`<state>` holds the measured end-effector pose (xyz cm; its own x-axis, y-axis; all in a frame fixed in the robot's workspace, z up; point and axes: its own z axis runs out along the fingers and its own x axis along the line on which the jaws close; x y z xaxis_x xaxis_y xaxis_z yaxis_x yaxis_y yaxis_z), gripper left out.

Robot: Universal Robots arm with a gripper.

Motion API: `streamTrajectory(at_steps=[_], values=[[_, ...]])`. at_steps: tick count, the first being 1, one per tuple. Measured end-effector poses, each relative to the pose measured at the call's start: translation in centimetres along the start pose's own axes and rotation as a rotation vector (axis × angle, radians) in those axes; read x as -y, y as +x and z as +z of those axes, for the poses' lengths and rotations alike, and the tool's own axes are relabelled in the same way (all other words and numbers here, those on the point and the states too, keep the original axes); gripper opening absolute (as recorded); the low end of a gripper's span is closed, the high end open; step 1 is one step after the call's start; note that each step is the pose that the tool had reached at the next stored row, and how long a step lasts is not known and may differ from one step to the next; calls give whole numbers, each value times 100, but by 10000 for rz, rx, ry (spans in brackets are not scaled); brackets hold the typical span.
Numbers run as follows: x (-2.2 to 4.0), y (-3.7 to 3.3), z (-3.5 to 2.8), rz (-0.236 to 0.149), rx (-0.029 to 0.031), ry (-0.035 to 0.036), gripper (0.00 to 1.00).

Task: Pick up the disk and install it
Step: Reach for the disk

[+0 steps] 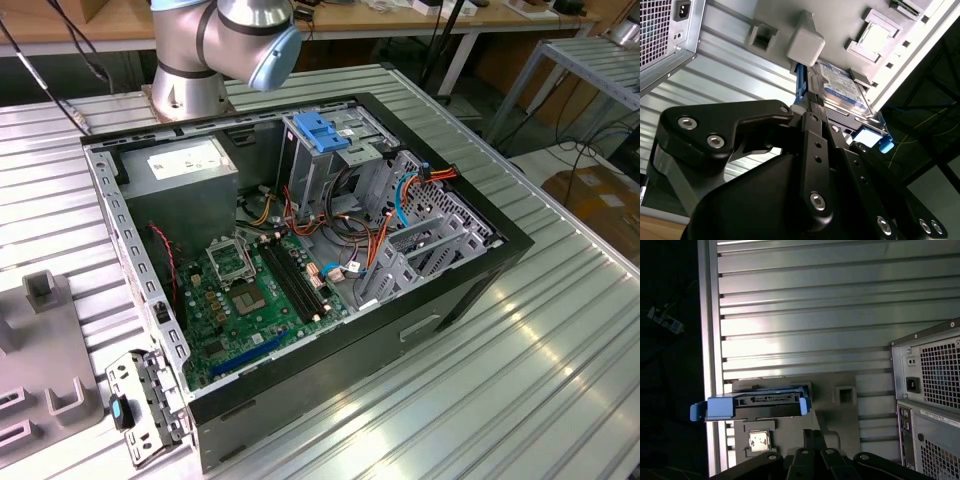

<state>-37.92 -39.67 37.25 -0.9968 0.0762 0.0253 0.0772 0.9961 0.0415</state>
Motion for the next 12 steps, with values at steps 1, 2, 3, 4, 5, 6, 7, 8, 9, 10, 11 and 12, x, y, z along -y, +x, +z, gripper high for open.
streamTrajectory(at_steps=[1, 2, 3, 4, 5, 6, 7, 8, 9, 10, 11, 12], values=[[1, 17, 1, 0, 0, 0, 11], [2, 25, 2, 0, 0, 0, 11], [2, 35, 3, 0, 0, 0, 11], [4, 56, 4, -1, 1, 0, 11], [6, 72, 5, -1, 1, 0, 11], [6, 83, 6, 0, 1, 0, 11], [7, 97, 7, 0, 1, 0, 11], [8, 106, 7, -1, 1, 0, 11], [10, 128, 8, 0, 0, 0, 11], [11, 138, 9, -1, 1, 0, 11], [11, 147, 9, -1, 1, -1, 11], [12, 158, 10, -1, 1, 0, 11]])
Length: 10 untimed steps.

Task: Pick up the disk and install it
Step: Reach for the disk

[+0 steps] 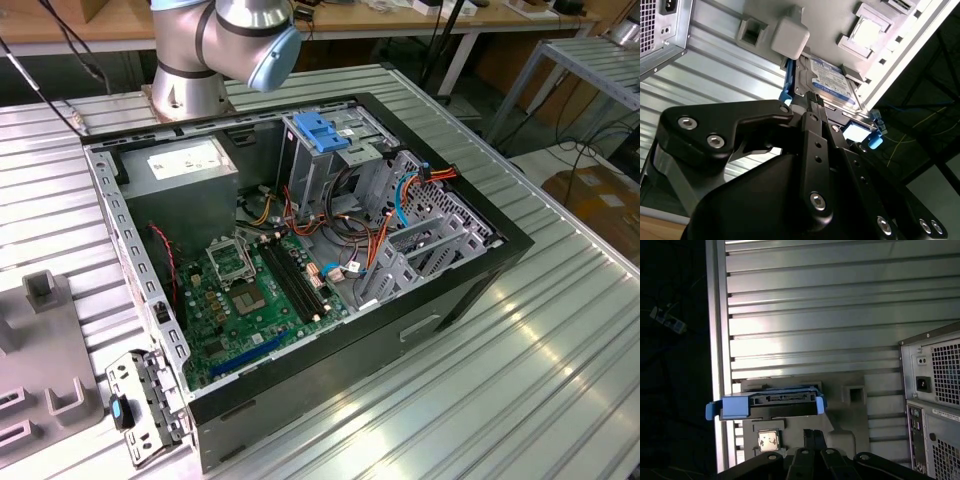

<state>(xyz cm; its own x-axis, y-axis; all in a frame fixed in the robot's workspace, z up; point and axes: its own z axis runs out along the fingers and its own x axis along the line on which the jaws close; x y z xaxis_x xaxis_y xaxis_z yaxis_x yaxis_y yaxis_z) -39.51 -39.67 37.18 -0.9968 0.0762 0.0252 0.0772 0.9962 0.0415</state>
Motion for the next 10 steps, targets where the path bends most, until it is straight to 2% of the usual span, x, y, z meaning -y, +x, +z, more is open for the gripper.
streamTrajectory(at_steps=[7, 10], values=[[6, 80, 4, 1, 0, 0, 11], [10, 135, 6, 1, -1, 0, 11]])
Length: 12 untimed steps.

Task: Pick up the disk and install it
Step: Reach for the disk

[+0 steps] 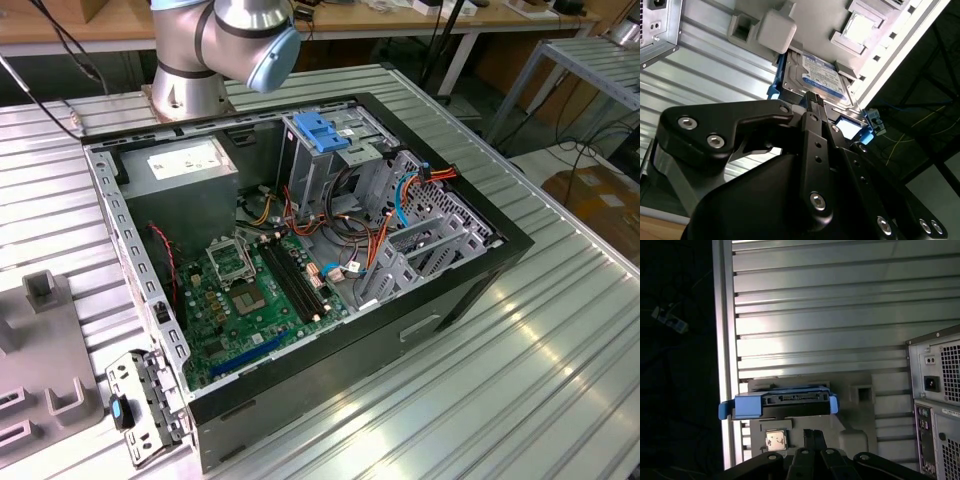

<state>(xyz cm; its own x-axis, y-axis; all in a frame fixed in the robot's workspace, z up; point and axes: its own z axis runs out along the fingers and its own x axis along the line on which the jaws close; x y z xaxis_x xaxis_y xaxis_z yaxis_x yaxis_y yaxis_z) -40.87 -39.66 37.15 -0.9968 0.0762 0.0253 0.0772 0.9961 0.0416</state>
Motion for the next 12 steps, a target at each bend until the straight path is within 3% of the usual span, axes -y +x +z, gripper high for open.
streamTrajectory(at_steps=[4, 9, 10, 12], values=[[-7, 62, 5, 0, 1, -1, 11], [-60, 151, 19, 5, 0, 0, 11], [-59, 241, 28, 7, 1, -2, 11], [-64, 348, 40, 7, 0, -2, 11]])
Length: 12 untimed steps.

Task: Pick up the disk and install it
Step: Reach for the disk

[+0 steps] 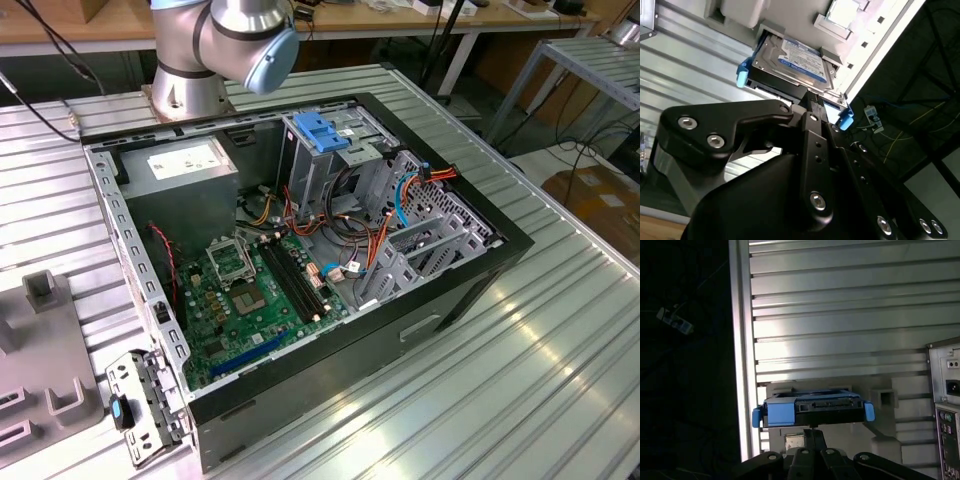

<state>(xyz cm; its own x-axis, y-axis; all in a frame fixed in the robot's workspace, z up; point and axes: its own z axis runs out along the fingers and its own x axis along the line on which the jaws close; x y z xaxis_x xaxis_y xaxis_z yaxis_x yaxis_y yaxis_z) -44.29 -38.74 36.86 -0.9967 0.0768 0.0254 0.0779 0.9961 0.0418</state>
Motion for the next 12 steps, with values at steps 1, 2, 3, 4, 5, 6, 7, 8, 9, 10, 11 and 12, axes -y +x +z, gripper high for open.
streamTrajectory(at_steps=[1, 2, 3, 4, 5, 6, 7, 8, 9, 10, 11, 12], values=[[-1, 49, 6, 0, 1, -1, 11], [0, 78, 9, 0, 1, -1, 11], [1, 103, 11, 1, 1, 0, 11], [2, 124, 14, 1, 0, 0, 11], [3, 135, 15, 2, 1, 0, 11], [3, 135, 15, 0, 1, -1, 11], [3, 136, 15, -1, 1, 0, 11], [3, 139, 15, 1, 0, 0, 11], [3, 140, 15, 1, 1, -1, 11], [3, 141, 15, 1, 1, -1, 11], [3, 143, 15, 1, 1, -1, 11], [3, 144, 15, 1, 1, 0, 11]])
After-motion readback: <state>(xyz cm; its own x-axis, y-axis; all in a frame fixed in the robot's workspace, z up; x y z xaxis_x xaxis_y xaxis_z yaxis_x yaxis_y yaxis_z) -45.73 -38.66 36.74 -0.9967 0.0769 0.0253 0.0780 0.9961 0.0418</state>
